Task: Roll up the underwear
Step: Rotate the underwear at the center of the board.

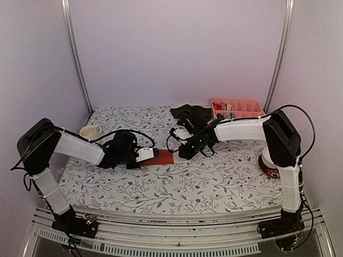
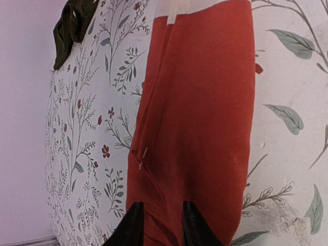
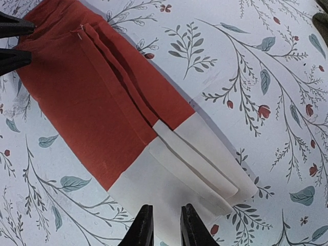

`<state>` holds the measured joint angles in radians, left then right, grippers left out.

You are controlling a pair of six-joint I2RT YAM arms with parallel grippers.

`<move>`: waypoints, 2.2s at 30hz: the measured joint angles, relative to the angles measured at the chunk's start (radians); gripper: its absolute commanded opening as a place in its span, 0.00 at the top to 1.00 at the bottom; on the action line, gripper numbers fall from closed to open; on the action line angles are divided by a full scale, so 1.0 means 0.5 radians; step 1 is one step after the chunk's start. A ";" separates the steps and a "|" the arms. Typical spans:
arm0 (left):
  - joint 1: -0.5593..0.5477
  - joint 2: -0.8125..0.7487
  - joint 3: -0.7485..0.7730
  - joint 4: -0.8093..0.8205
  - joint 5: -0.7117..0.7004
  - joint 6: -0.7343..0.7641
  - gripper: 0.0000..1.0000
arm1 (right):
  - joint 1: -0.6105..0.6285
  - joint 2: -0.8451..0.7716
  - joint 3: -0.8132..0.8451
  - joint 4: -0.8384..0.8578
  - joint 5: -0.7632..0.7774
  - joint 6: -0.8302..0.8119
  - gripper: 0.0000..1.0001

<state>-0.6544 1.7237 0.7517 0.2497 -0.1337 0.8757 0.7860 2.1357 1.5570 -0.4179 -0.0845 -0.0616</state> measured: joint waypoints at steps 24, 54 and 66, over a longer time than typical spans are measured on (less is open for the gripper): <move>0.010 -0.058 0.040 -0.164 -0.114 -0.094 0.02 | -0.039 0.208 0.206 -0.167 0.167 0.032 0.80; 0.289 0.052 -0.008 0.097 -0.108 -0.021 0.02 | -0.072 -0.632 -0.132 0.005 0.712 0.063 0.01; -0.267 -0.110 -0.046 -0.216 -0.076 -0.272 0.01 | 0.088 -0.803 -0.663 0.099 0.793 0.198 0.01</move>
<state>-0.7879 1.6688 0.7288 0.1417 -0.1715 0.7395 0.8299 1.7344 1.2255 -0.3683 0.3122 0.0372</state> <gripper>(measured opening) 0.984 0.988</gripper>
